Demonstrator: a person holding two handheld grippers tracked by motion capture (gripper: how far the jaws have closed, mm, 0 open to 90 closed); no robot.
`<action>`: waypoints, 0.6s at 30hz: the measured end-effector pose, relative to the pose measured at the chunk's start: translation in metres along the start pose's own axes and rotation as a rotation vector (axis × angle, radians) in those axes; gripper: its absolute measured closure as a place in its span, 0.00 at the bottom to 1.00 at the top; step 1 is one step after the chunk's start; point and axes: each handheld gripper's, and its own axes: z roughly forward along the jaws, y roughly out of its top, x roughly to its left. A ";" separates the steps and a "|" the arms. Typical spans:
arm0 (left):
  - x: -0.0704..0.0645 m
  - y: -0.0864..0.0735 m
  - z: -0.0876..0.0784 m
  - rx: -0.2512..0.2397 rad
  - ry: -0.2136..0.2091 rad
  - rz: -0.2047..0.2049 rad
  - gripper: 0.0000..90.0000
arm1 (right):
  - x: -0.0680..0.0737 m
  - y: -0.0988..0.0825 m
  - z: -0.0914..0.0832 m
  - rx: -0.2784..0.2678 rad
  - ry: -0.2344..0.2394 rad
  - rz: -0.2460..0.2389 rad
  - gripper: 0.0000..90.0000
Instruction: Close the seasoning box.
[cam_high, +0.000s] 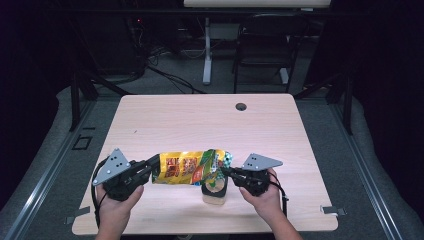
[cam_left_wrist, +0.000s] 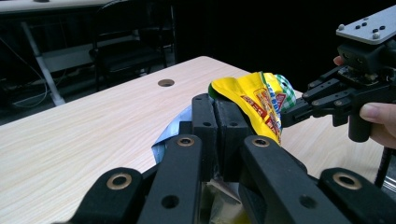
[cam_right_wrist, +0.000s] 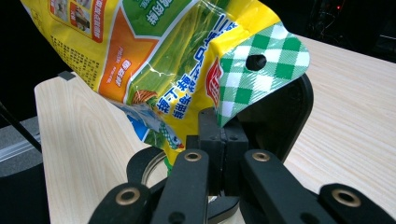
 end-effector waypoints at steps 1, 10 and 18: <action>0.000 0.000 0.000 0.000 0.000 0.000 0.98 | 0.000 0.000 0.000 0.000 0.001 0.000 1.00; 0.000 -0.001 -0.001 0.002 0.000 -0.002 0.98 | 0.000 0.000 0.000 0.000 0.002 -0.001 1.00; -0.001 0.001 0.000 0.003 -0.004 0.004 0.98 | 0.000 0.000 0.000 0.005 0.001 -0.001 1.00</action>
